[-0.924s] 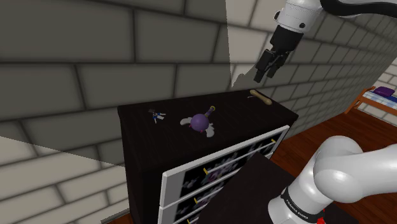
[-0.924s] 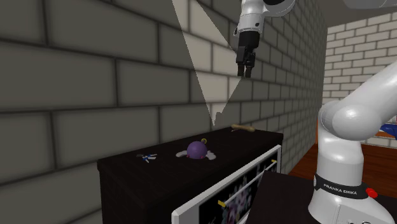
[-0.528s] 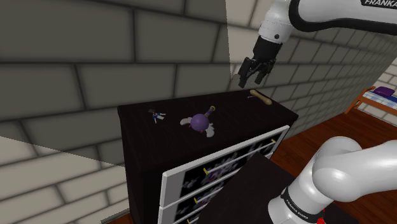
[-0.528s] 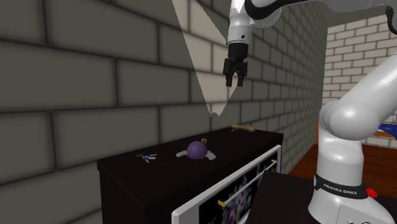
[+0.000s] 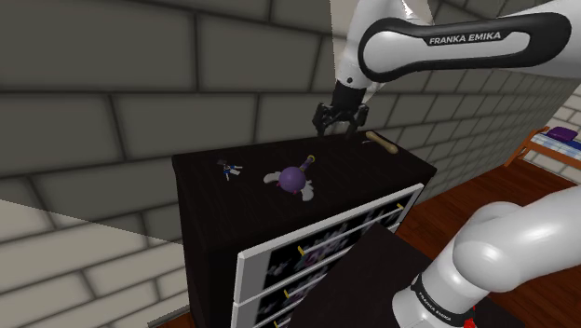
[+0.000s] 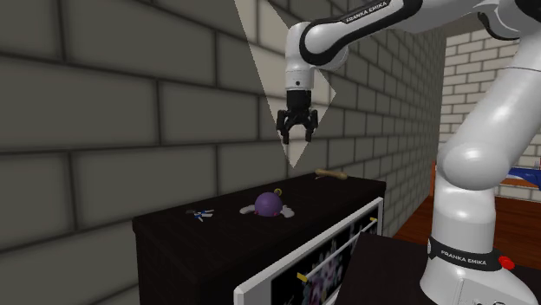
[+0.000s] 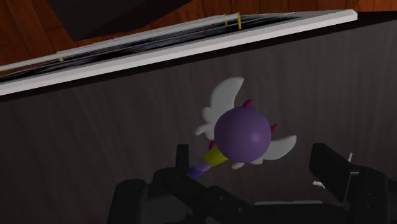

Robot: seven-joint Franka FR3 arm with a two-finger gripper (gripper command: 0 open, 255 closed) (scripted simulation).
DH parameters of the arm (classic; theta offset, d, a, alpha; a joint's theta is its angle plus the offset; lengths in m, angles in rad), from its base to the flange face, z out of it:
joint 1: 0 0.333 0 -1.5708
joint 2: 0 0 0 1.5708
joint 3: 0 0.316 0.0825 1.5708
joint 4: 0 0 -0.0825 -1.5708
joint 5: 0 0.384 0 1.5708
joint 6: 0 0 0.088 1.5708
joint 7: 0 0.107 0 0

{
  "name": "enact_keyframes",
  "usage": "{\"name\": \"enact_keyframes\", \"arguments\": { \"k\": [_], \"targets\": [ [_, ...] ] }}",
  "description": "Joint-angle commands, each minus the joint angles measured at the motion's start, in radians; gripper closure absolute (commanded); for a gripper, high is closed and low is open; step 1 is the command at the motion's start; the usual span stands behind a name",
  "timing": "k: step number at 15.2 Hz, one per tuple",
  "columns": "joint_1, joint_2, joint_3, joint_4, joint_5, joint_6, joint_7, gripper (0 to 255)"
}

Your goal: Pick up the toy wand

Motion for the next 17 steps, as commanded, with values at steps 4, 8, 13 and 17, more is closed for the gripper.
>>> {"name": "enact_keyframes", "arguments": {
  "k": [4,8,13,17],
  "targets": [
    [-0.054,0.171,0.039,0.032,-0.027,0.113,0.187,0],
    [-0.092,0.319,0.054,0.082,-0.065,0.187,0.333,0],
    [-0.123,0.503,0.046,0.164,-0.120,0.256,0.509,0],
    [-0.136,0.646,0.021,0.243,-0.156,0.295,0.638,0]
  ]
}}
